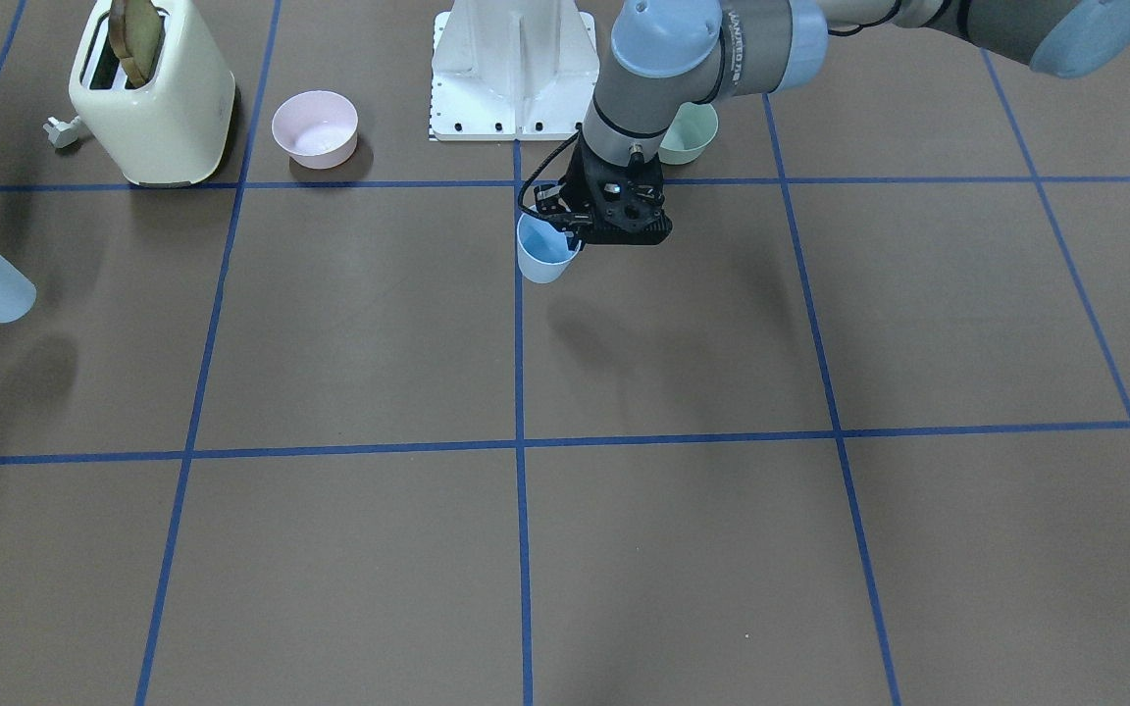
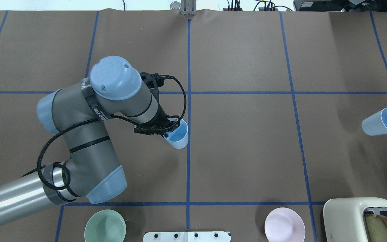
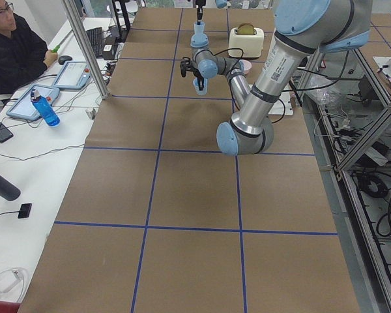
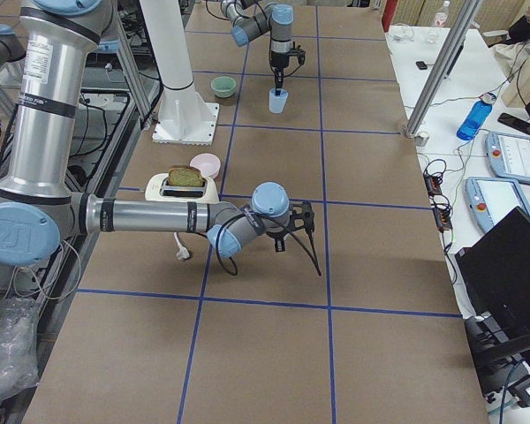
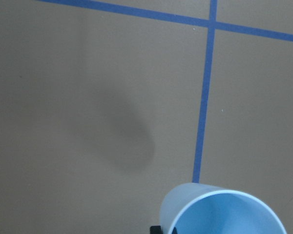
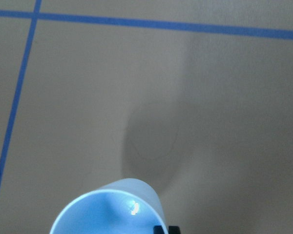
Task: Stack blue cups with both arms
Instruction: 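Lower the cup at center with left gripper while right gripper grasps other cup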
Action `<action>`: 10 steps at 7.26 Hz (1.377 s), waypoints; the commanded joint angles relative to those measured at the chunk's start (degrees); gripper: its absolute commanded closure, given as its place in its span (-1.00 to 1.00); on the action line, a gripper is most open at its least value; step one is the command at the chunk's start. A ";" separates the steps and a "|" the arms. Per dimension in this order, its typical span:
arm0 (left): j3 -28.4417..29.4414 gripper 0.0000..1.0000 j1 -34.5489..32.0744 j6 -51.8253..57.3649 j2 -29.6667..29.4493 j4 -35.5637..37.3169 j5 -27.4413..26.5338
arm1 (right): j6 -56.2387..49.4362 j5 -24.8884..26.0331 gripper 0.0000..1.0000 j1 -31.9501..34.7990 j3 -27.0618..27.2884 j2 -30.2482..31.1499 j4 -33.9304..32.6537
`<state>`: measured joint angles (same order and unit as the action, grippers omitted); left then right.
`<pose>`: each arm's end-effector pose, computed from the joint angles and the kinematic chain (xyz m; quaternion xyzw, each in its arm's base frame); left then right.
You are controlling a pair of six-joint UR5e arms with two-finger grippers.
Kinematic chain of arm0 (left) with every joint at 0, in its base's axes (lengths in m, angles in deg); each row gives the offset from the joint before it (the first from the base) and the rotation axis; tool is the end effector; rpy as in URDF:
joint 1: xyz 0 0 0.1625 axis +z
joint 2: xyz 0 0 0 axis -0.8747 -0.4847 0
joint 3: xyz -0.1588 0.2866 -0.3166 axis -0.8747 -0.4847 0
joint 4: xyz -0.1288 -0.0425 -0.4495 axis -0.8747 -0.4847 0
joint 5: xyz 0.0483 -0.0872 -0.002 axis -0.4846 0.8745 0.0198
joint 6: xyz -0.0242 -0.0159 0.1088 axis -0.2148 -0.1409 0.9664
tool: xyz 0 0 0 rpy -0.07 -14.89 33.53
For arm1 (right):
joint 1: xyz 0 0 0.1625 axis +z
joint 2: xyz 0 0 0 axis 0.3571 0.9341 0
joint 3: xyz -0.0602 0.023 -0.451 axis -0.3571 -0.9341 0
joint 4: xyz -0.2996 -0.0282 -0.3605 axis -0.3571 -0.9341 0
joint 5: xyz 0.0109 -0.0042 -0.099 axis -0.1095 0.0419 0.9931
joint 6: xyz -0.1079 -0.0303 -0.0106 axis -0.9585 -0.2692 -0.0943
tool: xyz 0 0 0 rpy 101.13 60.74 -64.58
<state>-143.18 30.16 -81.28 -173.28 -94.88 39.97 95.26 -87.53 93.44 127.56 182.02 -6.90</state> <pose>0.5754 -0.4432 0.1550 -0.0183 0.4732 -0.0378 0.8800 -0.1042 -0.4831 0.6209 0.0853 -0.4866 -0.0362 0.8687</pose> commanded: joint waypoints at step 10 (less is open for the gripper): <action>8.74 1.00 2.64 -0.92 -2.39 -7.05 -4.82 | -0.25 -0.49 1.00 2.63 5.35 -16.30 -26.97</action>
<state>-134.56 32.53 -82.23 -175.67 -101.91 35.25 95.01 -88.01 95.96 132.73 165.74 -33.81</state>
